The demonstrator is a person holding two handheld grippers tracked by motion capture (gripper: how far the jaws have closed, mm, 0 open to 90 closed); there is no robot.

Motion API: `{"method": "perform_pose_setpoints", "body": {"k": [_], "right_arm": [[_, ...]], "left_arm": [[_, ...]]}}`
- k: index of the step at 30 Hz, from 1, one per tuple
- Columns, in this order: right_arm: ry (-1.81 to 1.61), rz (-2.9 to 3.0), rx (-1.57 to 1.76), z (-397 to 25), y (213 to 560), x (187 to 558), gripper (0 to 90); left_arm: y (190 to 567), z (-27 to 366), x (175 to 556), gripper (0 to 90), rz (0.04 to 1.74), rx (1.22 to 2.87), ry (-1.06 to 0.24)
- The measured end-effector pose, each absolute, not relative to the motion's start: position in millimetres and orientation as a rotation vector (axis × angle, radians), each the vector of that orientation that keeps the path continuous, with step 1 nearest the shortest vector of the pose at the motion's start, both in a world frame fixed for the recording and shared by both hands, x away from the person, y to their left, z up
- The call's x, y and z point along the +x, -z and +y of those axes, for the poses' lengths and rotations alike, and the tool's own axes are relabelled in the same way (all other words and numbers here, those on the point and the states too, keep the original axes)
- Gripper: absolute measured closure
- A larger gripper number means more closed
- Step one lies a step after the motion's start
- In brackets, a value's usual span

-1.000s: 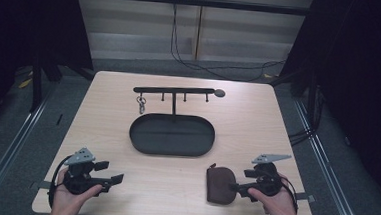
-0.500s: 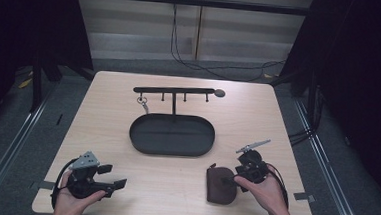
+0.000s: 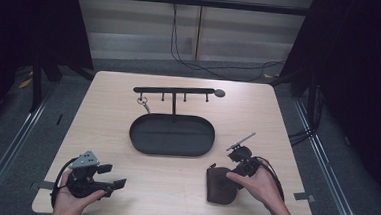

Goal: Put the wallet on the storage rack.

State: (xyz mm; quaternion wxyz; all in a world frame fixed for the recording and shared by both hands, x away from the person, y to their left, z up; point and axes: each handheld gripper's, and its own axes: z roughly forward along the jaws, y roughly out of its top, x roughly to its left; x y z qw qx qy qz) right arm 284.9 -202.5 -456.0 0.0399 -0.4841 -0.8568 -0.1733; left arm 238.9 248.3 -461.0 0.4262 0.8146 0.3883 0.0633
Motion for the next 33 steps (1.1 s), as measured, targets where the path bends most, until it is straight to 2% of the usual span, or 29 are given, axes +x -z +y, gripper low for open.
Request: {"method": "perform_pose_setpoints", "body": {"k": [2, 4, 12, 16, 23, 27, 33], "right_arm": [[0.492, -2.636, -1.478, -199.7, 457.6, 287.6, 21.6], [0.464, -2.629, -1.483, -197.9, 460.0, 290.4, 18.0], [0.400, -2.601, -1.496, -194.4, 462.0, 294.3, 20.6], [0.394, -2.592, -1.449, -191.6, 459.6, 296.8, 29.7], [0.384, -2.602, -1.446, -189.9, 455.8, 300.7, 29.7], [0.399, -2.593, -1.442, -184.7, 461.1, 301.7, 22.7], [0.404, -2.547, -1.421, -181.5, 463.3, 305.6, 28.3]], "left_arm": [[460.9, 247.7, 239.2, 22.2, 0.979, 2.042, -0.164], [461.2, 248.1, 239.3, 23.8, 0.982, 2.043, -0.166], [461.5, 247.0, 239.8, 23.8, 0.985, 2.048, -0.155], [460.2, 248.7, 239.0, 24.7, 0.982, 2.037, -0.169], [460.2, 250.2, 238.9, 24.4, 0.988, 2.034, -0.164], [461.1, 251.0, 239.6, 25.1, 1.008, 2.037, -0.162], [461.0, 249.9, 239.1, 25.1, 0.999, 2.036, -0.158]]}}
